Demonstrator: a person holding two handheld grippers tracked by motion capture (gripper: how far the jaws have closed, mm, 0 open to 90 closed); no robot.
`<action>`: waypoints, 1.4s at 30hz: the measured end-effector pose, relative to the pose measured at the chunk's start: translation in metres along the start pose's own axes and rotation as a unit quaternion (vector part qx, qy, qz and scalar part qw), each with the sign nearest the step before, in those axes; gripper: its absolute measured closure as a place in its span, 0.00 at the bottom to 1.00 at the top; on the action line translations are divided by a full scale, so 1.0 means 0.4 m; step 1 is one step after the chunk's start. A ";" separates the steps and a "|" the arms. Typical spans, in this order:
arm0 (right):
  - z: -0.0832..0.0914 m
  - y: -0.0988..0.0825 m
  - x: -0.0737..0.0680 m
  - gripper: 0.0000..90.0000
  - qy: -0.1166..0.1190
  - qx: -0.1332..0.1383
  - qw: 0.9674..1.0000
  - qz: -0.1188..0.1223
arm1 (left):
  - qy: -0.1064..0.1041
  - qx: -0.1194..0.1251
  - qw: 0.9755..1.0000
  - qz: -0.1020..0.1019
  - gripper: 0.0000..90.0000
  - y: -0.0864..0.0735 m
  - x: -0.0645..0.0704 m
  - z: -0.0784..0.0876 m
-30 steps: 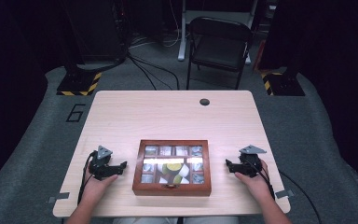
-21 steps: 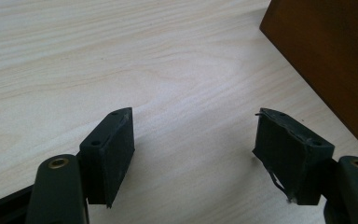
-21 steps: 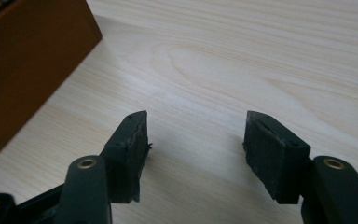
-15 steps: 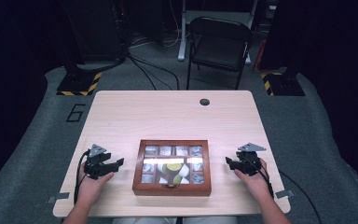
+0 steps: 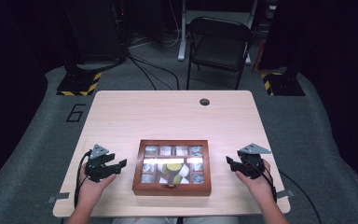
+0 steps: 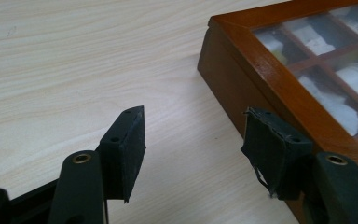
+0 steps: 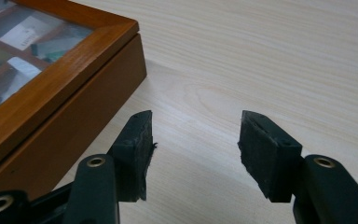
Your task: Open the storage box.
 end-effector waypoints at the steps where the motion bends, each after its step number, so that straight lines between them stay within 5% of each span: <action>1: 0.004 0.002 -0.006 0.49 0.000 0.001 1.000 0.005 | -0.002 -0.002 1.000 -0.002 0.45 0.001 0.005 0.003; 14: 0.036 0.022 -0.059 0.50 0.024 0.006 1.000 0.003 | -0.021 0.012 0.999 -0.029 0.45 0.039 0.072 0.031; 22: 0.063 0.040 -0.096 0.50 0.038 0.015 0.999 0.007 | -0.041 0.013 0.999 -0.031 0.45 0.051 0.107 0.028; 27: 0.070 0.055 -0.125 0.49 0.044 0.019 0.999 0.022 | -0.054 0.024 0.998 -0.015 0.43 0.064 0.120 0.028; 42: 0.065 0.077 -0.188 0.50 0.079 0.025 0.996 0.039 | -0.078 0.015 0.995 -0.053 0.46 0.078 0.181 0.017</action>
Point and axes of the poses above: each handheld gripper's, and its own axes: z roughly backward along the jaws, y roughly out of its top, x roughly to its right, the point moved 5 cm from there along -z, roughly forward along the jaws, and after that the axes turned 4 degrees about -y, right-handed, at the moved point
